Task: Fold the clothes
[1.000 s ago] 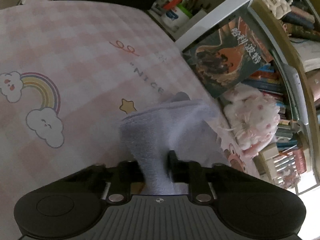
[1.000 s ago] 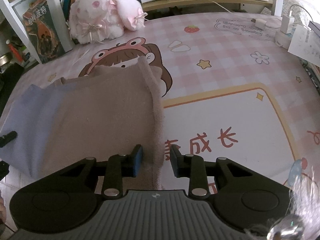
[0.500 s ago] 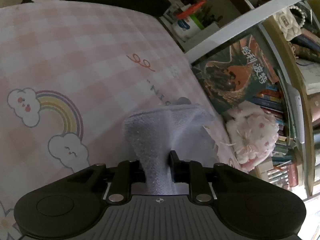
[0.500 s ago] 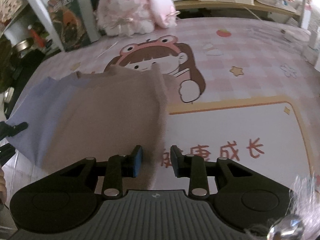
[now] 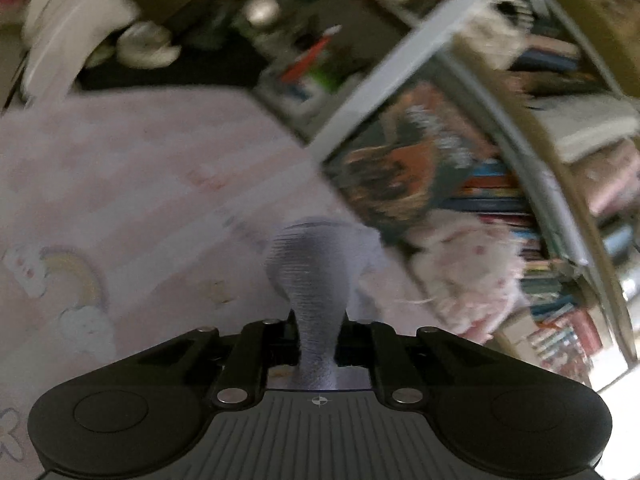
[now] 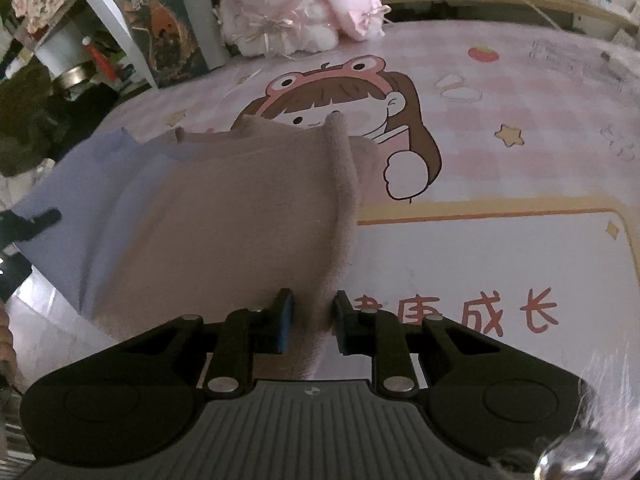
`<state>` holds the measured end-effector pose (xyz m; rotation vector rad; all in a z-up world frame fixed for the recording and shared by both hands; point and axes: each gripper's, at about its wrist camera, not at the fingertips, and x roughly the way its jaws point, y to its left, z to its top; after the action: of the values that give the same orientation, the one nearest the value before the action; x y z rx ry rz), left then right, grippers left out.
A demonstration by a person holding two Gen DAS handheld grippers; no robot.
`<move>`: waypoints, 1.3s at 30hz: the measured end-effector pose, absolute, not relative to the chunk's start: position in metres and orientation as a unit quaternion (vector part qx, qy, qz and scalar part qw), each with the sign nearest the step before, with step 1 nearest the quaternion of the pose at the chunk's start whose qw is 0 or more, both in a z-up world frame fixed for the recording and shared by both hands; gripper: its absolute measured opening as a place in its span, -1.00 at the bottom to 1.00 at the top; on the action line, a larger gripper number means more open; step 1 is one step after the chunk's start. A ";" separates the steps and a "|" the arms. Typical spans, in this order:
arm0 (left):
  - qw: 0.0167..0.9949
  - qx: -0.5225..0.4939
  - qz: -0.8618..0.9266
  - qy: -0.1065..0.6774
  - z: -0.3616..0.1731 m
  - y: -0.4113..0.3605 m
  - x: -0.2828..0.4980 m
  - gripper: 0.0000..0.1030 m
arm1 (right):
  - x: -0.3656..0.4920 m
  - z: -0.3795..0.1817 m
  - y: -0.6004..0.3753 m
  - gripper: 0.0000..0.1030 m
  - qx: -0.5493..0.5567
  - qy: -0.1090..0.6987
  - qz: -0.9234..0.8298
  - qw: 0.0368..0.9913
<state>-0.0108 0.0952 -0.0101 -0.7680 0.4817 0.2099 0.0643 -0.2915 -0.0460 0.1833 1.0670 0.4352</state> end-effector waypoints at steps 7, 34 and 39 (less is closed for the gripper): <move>0.941 -0.263 0.044 0.207 0.045 0.001 -0.012 -0.76 | 0.071 -0.051 -0.303 -0.61 0.102 0.504 0.243 0.822; 0.945 0.028 -0.062 0.319 0.030 -0.175 -0.057 0.02 | 0.094 -0.044 -0.356 -0.26 0.190 0.511 0.348 0.763; 0.956 -0.038 -0.053 0.286 0.055 -0.144 -0.059 0.02 | 0.104 -0.037 -0.370 -0.14 0.247 0.505 0.353 0.748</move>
<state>-0.0592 -0.1440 0.0554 -0.0781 0.5806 -0.1071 0.1038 -0.3697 -0.0375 0.5399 1.1056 0.7729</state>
